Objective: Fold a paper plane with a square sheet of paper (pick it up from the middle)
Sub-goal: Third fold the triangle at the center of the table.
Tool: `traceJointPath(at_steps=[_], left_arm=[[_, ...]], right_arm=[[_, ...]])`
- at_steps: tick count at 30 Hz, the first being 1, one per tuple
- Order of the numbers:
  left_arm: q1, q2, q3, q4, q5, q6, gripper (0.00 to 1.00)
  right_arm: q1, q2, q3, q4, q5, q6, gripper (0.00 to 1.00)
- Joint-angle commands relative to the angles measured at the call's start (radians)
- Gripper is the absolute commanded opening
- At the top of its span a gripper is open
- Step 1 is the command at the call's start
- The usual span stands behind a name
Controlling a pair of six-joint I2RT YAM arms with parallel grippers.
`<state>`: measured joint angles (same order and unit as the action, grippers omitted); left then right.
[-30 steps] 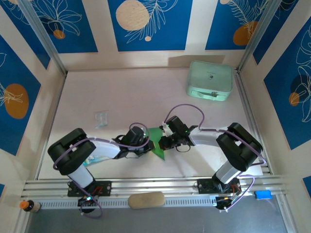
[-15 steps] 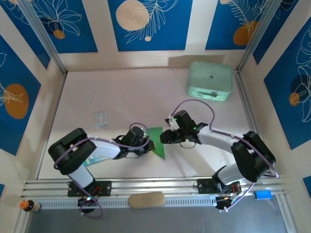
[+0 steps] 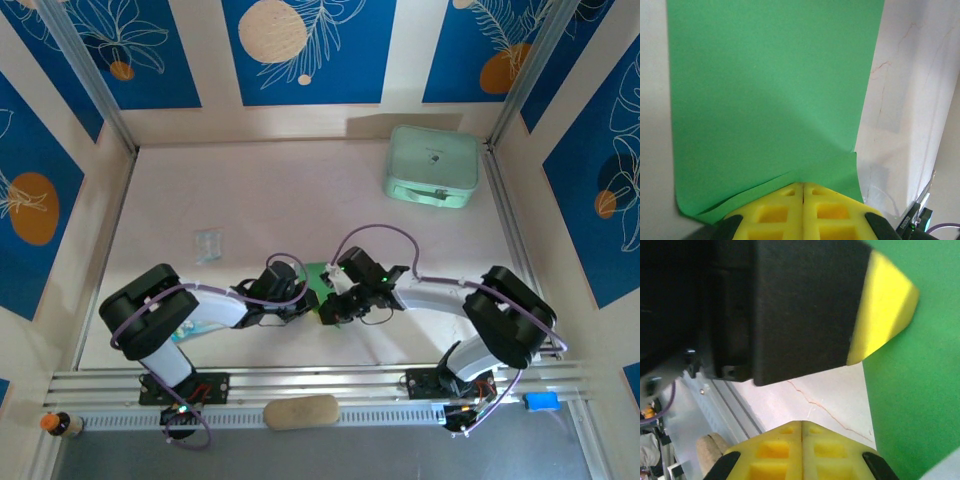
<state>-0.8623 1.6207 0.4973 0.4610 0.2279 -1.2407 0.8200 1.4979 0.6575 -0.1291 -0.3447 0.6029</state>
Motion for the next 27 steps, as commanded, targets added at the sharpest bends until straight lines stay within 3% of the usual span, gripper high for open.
traceJointPath(at_steps=[1, 11, 27], left_arm=[[-0.008, 0.005, -0.026, -0.058, -0.022, 0.000, 0.00], [-0.009, -0.005, -0.029, -0.062, -0.027, 0.002, 0.00], [-0.008, -0.001, -0.026, -0.061, -0.029, 0.000, 0.00]], right_arm=[[0.019, 0.034, 0.048, -0.049, 0.037, -0.013, 0.05], [0.017, 0.093, 0.073, -0.079, 0.079, -0.046, 0.05], [0.005, 0.016, -0.063, -0.003, 0.044, 0.042, 0.05]])
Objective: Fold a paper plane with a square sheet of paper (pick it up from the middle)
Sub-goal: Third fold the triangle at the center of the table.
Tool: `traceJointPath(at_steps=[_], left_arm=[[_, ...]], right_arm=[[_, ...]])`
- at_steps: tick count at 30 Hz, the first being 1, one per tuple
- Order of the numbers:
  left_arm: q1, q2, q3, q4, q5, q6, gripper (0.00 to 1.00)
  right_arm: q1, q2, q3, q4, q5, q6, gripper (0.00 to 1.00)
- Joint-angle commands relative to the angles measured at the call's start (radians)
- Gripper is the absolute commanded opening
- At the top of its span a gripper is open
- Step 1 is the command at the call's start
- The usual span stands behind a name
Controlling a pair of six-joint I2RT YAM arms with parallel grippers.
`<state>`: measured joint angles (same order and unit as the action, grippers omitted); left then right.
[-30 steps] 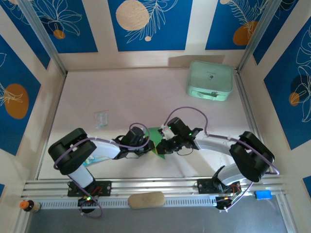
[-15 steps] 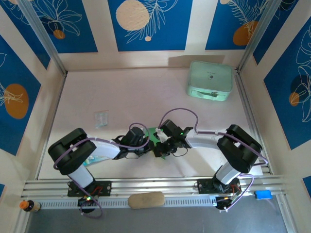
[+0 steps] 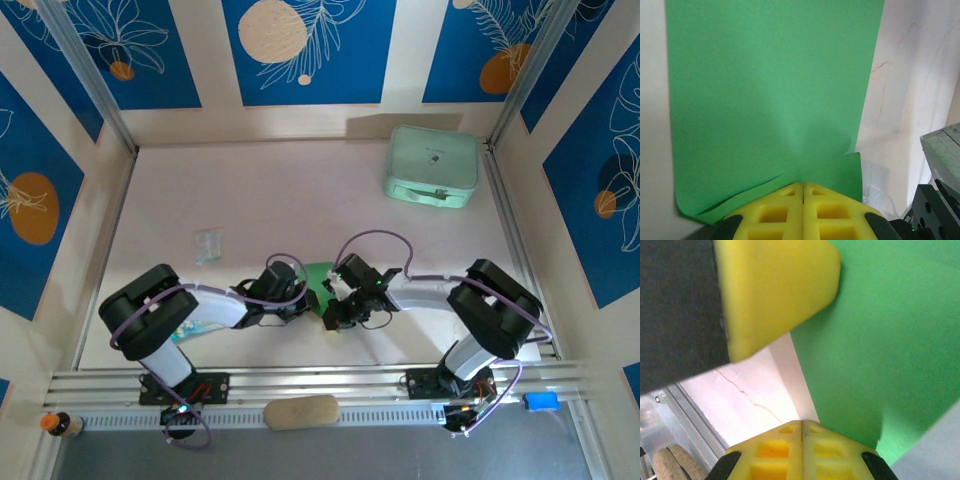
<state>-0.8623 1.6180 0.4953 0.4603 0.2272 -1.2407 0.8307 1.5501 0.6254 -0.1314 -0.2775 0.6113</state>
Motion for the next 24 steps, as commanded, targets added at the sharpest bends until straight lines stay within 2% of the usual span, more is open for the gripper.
traceJointPath(at_steps=[1, 8, 17, 24], left_arm=[[-0.008, 0.001, -0.024, -0.059, -0.028, 0.000, 0.00], [-0.007, 0.001, -0.024, -0.060, -0.028, 0.001, 0.00], [-0.007, 0.010, -0.021, -0.055, -0.025, 0.001, 0.00], [-0.006, 0.011, -0.026, -0.053, -0.026, -0.002, 0.00]], right_arm=[[-0.007, -0.044, -0.036, 0.002, -0.027, 0.039, 0.05], [-0.004, -0.080, 0.005, -0.013, -0.067, 0.011, 0.05], [-0.007, 0.080, 0.132, -0.056, -0.042, -0.045, 0.06], [-0.012, 0.054, 0.039, -0.026, -0.024, -0.002, 0.06]])
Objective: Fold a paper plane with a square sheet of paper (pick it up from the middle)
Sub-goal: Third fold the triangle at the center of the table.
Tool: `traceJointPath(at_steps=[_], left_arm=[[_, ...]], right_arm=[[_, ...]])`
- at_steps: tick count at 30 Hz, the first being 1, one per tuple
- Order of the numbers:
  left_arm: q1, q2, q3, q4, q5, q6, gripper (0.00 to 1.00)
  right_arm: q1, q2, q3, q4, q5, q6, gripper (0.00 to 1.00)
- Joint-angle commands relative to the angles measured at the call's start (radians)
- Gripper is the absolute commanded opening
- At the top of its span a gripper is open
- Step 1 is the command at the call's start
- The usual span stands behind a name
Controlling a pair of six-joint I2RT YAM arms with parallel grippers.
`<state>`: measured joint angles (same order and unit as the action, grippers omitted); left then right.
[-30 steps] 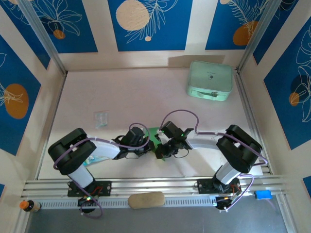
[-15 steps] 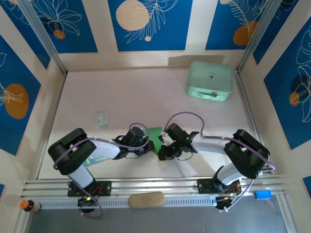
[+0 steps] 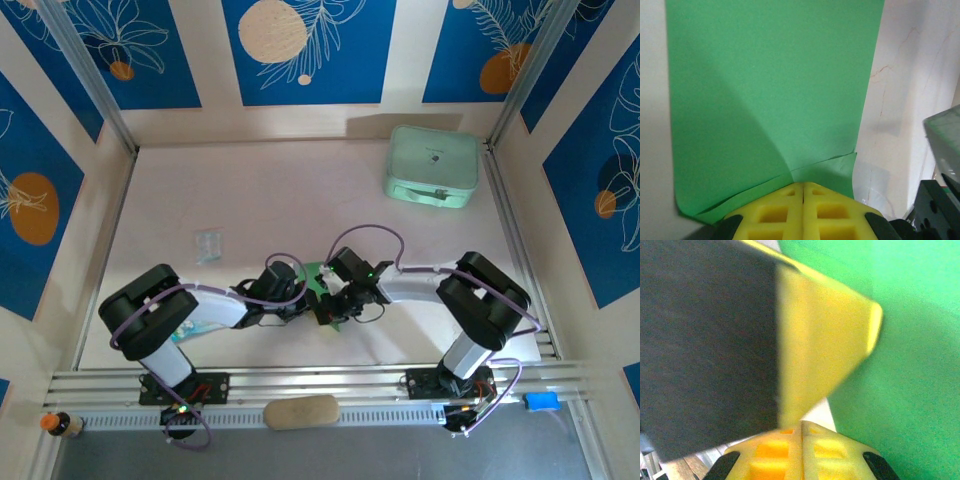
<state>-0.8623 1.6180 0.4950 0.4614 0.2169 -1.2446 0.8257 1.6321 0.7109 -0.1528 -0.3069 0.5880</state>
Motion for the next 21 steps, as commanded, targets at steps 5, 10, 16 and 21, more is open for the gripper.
traceJointPath(at_steps=[5, 10, 16, 21], left_arm=[[-0.004, 0.014, -0.027, -0.053, -0.011, 0.003, 0.00], [-0.005, 0.015, -0.029, -0.053, -0.011, 0.004, 0.00], [-0.003, 0.010, -0.034, -0.054, -0.013, 0.004, 0.00], [-0.004, 0.002, -0.036, -0.061, -0.014, 0.006, 0.00]], right_arm=[[-0.011, -0.064, -0.126, 0.062, -0.018, 0.076, 0.06], [-0.020, -0.100, -0.178, 0.093, -0.023, 0.108, 0.06], [-0.050, -0.152, -0.251, 0.137, -0.039, 0.150, 0.06], [-0.077, -0.219, -0.313, 0.156, -0.044, 0.183, 0.06]])
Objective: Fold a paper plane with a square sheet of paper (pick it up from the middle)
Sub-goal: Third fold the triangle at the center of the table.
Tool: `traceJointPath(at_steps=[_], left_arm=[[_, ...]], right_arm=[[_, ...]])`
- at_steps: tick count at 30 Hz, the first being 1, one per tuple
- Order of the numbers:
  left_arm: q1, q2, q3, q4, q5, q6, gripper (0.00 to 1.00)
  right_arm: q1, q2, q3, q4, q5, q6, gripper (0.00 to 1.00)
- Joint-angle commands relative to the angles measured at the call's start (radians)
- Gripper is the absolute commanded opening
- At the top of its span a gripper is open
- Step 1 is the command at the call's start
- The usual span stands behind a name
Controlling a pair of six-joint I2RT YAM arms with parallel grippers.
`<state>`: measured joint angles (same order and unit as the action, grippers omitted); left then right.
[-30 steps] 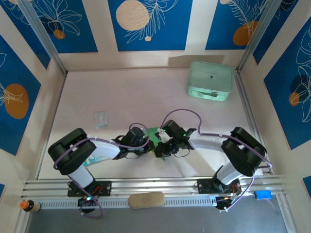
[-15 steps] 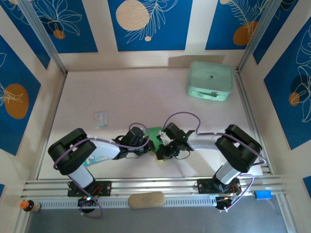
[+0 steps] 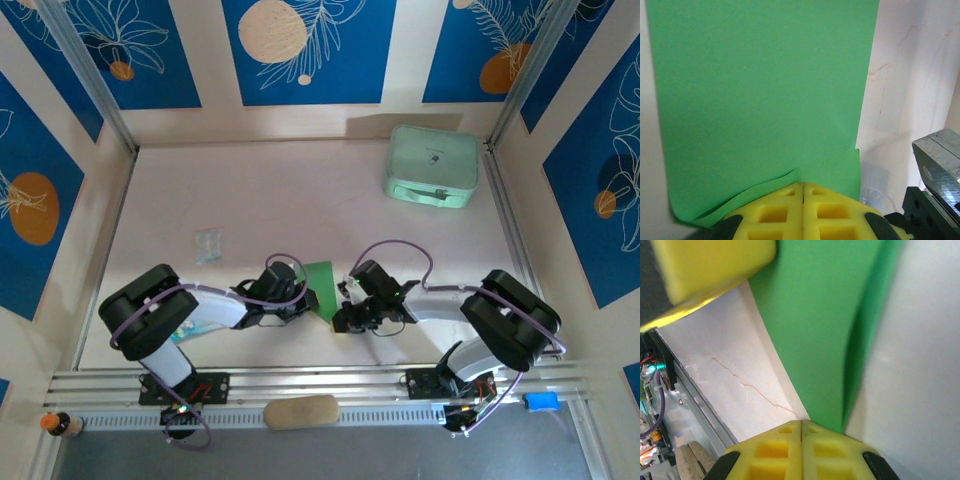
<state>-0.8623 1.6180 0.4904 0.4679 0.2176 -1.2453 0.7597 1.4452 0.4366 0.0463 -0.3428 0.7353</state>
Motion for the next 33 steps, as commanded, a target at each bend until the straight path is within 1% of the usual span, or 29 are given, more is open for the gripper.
traceJointPath(at_steps=[1, 5, 7, 10, 14, 19, 24, 29, 33], left_arm=[[-0.003, -0.001, -0.032, -0.068, -0.015, 0.008, 0.00], [-0.004, -0.010, -0.029, -0.076, -0.021, 0.009, 0.00], [-0.004, -0.011, -0.027, -0.078, -0.021, 0.012, 0.00], [-0.004, -0.010, -0.026, -0.081, -0.024, 0.015, 0.00], [-0.004, 0.006, -0.023, -0.065, -0.014, 0.012, 0.00], [-0.004, 0.005, -0.025, -0.060, -0.017, 0.008, 0.00], [-0.005, -0.002, -0.027, -0.065, -0.020, 0.009, 0.00], [-0.001, 0.002, -0.023, -0.067, -0.017, 0.014, 0.00], [0.000, 0.001, -0.019, -0.068, -0.015, 0.017, 0.00]], right_arm=[[-0.011, -0.055, -0.041, -0.047, -0.009, 0.035, 0.06], [-0.008, -0.132, -0.007, -0.074, -0.046, 0.026, 0.06], [0.006, -0.133, 0.028, -0.078, -0.056, 0.014, 0.06], [0.024, -0.071, 0.098, -0.107, -0.017, -0.013, 0.05], [0.018, 0.049, 0.214, -0.164, -0.006, -0.068, 0.05], [0.013, 0.155, 0.257, -0.156, -0.022, -0.081, 0.05], [-0.010, 0.164, 0.201, -0.185, -0.001, -0.066, 0.05], [-0.043, 0.086, 0.036, -0.056, -0.062, 0.043, 0.03], [-0.039, 0.043, 0.046, -0.083, -0.067, 0.044, 0.02]])
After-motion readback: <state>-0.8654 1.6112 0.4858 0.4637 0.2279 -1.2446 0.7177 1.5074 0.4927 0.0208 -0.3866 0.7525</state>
